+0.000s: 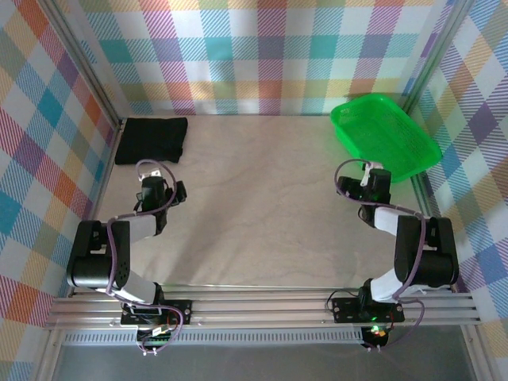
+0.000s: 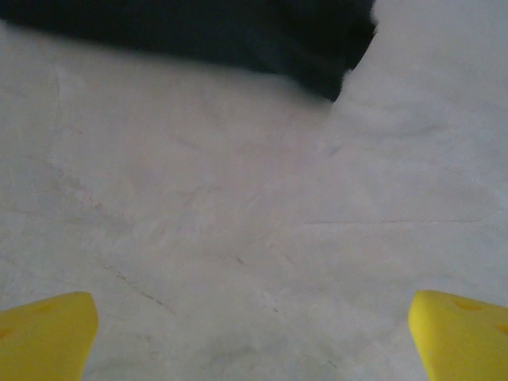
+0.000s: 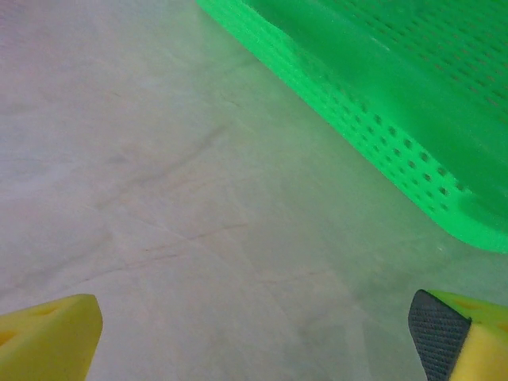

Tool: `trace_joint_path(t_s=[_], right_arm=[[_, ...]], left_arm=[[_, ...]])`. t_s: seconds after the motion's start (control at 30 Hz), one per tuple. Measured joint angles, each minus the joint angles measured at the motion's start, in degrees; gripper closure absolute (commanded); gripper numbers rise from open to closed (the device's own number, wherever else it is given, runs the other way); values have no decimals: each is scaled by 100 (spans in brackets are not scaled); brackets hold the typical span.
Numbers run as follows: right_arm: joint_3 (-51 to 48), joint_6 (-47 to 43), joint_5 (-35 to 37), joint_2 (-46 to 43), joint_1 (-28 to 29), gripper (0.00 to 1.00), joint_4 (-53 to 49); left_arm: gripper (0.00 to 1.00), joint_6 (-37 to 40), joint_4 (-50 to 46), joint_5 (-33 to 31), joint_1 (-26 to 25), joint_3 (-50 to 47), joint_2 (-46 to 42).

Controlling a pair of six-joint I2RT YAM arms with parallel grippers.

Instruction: Fold and stack the t-shirts

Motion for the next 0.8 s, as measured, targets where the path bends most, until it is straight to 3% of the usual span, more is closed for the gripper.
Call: trace_joint_path(t_s=[0.1, 0.17, 0.3, 0.4, 0.8], right_arm=[[-726, -81, -197, -197, 0, 0, 1012], [-1222, -101, -221, -87, 0, 0, 1829], [-1259, -184, -227, 210, 72, 0, 1954], [-907, -321, -151, 238, 247, 0, 1969], [-796, -466, -151, 238, 343, 0, 2000]], left_arm=[[0, 92, 1731, -20, -70, -1198, 15], [0, 133, 2166, -15, -72, -1545, 345], [0, 304, 1499, 20, -179, -713, 496], [0, 428, 1567, 39, -299, -221, 459], [0, 564, 1416, 39, -332, -260, 450]])
